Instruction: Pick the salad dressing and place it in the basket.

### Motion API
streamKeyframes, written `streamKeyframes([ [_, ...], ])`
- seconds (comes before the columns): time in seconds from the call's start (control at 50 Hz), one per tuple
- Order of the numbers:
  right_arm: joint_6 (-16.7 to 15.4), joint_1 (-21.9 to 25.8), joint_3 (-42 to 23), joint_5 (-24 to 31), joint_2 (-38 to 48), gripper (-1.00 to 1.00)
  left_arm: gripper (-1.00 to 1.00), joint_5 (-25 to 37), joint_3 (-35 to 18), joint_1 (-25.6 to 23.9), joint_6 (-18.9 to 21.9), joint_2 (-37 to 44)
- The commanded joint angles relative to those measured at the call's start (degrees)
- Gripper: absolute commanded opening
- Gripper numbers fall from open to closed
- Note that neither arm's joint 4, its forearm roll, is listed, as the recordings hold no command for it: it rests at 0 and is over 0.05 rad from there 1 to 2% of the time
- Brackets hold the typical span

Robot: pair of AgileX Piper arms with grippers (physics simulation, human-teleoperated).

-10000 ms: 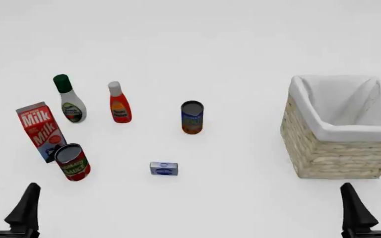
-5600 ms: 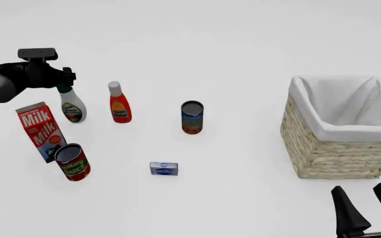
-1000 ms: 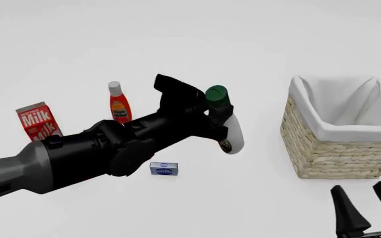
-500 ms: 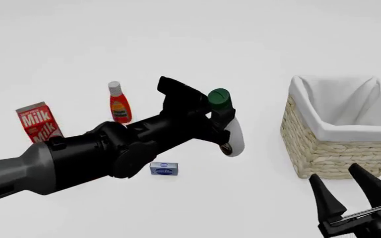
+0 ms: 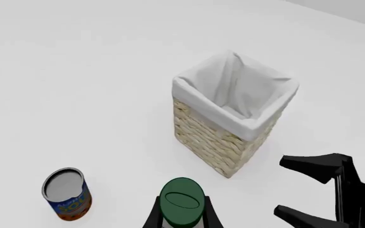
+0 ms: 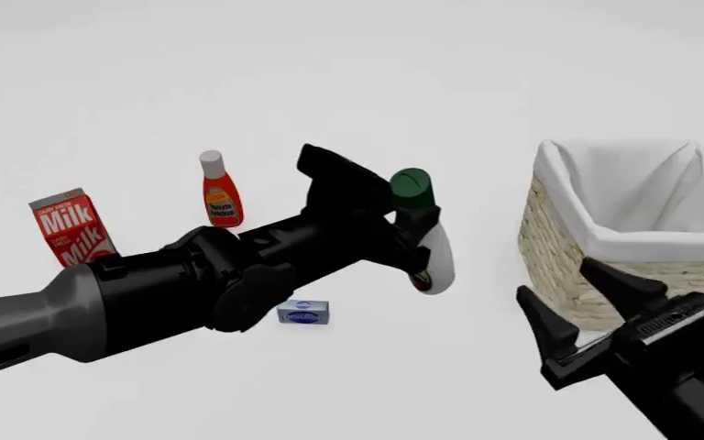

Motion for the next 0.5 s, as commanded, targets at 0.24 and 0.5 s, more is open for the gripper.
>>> streamKeyframes([
  [0.24,-3.7,7.6,-9.6,6.6,10.2,1.00,-1.00,0.8,-1.4,0.0,-1.6,0.2],
  [0.5,-9.7,12.9,-10.0,5.7,14.6,1.00,-1.00,0.7,-1.6,-0.3,-1.6,0.5],
])
